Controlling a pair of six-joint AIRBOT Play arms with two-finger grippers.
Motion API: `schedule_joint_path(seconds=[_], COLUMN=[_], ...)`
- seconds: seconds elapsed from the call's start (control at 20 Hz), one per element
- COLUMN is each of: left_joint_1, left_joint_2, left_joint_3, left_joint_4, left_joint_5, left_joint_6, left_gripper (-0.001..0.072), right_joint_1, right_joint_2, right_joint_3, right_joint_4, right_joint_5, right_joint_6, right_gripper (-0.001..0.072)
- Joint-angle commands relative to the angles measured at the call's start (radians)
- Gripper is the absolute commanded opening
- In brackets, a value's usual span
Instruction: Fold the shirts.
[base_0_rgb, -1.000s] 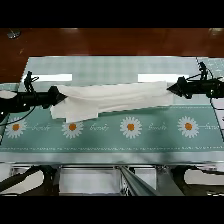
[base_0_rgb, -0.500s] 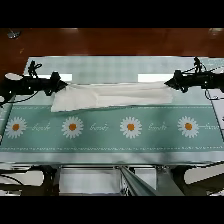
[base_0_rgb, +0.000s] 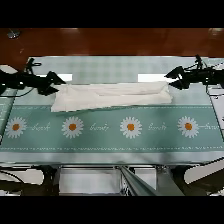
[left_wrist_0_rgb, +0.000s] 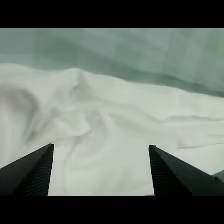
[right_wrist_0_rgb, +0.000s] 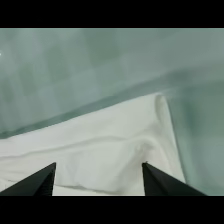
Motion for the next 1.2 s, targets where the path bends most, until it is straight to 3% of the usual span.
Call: schedule_joint_path(seconds=[0.0, 0.1, 0.25, 0.45, 0.7, 0.8, 0.85, 0.9, 0.95, 1.0, 1.15], left_joint_1=[0.145, 0.209, 0.152, 0.002, -0.219, -0.298, -0.333, -0.358, -0.379, -0.393, -0.443], left_joint_2=[0.091, 0.240, 0.508, 0.690, 0.678, 0.646, 0.625, 0.602, 0.577, 0.552, 0.483], left_joint_3=[0.037, -0.095, -0.426, -0.603, -0.584, -0.571, -0.560, -0.546, -0.522, -0.491, -0.393], left_joint_4=[0.243, 0.246, 0.245, 0.241, 0.194, 0.155, 0.142, 0.135, 0.128, 0.127, 0.034], left_joint_5=[-0.188, -0.018, 0.254, 0.262, 0.313, 0.314, 0.314, 0.314, 0.307, 0.281, 0.232], left_joint_6=[-0.050, -0.051, -0.058, -0.057, -0.051, -0.008, -0.004, -0.004, -0.004, 0.004, 0.074], left_gripper=[0.0700, 0.0699, 0.0699, 0.0699, 0.0699, 0.0699, 0.0698, 0.0695, 0.0482, 0.0038, 0.0027], right_joint_1=[-0.102, -0.122, -0.095, -0.010, 0.098, 0.126, 0.135, 0.137, 0.136, 0.129, 0.111], right_joint_2=[0.003, 0.002, -0.016, -0.047, -0.067, -0.071, -0.071, -0.069, -0.057, -0.035, 0.114], right_joint_3=[0.056, 0.030, -0.011, -0.011, -0.010, -0.007, -0.001, 0.012, 0.017, 0.017, -0.025], right_joint_4=[-0.081, -0.211, -0.200, -0.203, -0.199, -0.200, -0.200, -0.199, -0.195, -0.174, -0.228], right_joint_5=[0.134, 0.125, 0.084, 0.095, 0.093, 0.092, 0.100, 0.125, 0.145, 0.172, 0.163], right_joint_6=[0.021, 0.082, 0.090, 0.093, 0.093, 0.093, 0.091, 0.074, 0.066, 0.059, 0.035], right_gripper=[0.0624, 0.0624, 0.0631, 0.0631, 0.0631, 0.0607, 0.0433, 0.0035, 0.0030, 0.0030, 0.0030])
